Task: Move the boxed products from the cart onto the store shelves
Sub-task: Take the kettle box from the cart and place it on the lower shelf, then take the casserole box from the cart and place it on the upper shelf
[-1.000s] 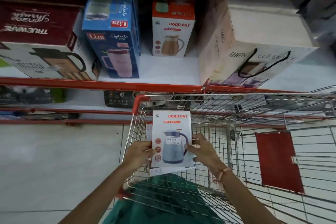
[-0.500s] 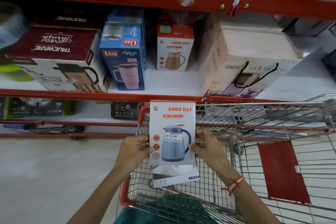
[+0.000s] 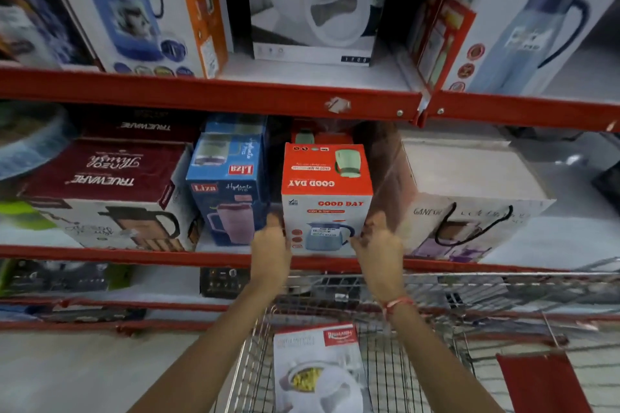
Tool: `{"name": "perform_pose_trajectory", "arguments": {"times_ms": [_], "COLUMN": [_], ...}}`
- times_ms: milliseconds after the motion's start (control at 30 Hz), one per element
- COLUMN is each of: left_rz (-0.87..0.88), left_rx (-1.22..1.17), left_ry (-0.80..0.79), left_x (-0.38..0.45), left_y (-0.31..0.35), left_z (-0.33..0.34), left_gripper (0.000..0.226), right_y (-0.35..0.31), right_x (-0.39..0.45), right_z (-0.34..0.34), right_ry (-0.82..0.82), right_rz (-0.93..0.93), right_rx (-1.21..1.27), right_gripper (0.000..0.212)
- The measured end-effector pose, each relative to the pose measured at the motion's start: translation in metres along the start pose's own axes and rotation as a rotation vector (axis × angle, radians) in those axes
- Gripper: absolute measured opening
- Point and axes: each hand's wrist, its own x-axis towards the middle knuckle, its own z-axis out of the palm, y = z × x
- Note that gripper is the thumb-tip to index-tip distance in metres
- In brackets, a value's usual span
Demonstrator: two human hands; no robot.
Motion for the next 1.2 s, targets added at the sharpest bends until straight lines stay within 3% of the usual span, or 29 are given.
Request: {"name": "perform_pose_trajectory", "arguments": {"times_ms": [233, 500, 700, 833, 900, 1033, 1133, 1200], "left_rz": [-0.102, -0.069, 0.023, 0.065, 0.013, -0.337, -0.537, -0.637], "left_rx": [0.088, 0.088, -0.046, -0.057, -0.036, 0.008, 0.059, 0.014], "left_ry": [-0.050, -0.069, 0.053, 0.043, -0.043, -0.408, -0.603, -0.671], "left_x": [0.050, 0.061, 0.027, -0.023, -0.051, -0.104, -0.136, -0.148], "left_y": [-0.019, -0.051, -0.071, -0.096, -0.113, -0.154, -0.181, -0.189], "left_z": [0.036, 0.058, 0.058, 0.073, 0.085, 0.113, 0.128, 0.134], "left_gripper": [0.022, 0.032, 0.032, 0.038, 0.037, 0.035, 0.045, 0.043], "right_y": [0.015, 0.038, 0.056, 0.087, 0.113, 0.170, 0.197, 0.216], "right_x": [0.034, 0.039, -0.001, -0.052, -0.075, -0.113, -0.131, -0.140], "right_z": [0.038, 0.057, 0.065, 0.079, 0.090, 0.108, 0.114, 0.120], "right_ry": [-0.066, -0.070, 0.025, -0.042, -0.183, -0.660, -0.804, -0.846], "right_rz": [0.044, 0.002, -0.116, -0.158, -0.089, 0.237, 0.627, 0.810], "right_rx": [-0.089, -0.090, -0.012, -0.028, -0.105, -0.193, -0.084, 0.002], "right_gripper": [0.038, 0.037, 0.022, 0.018, 0.021, 0.063, 0.094, 0.103]}}
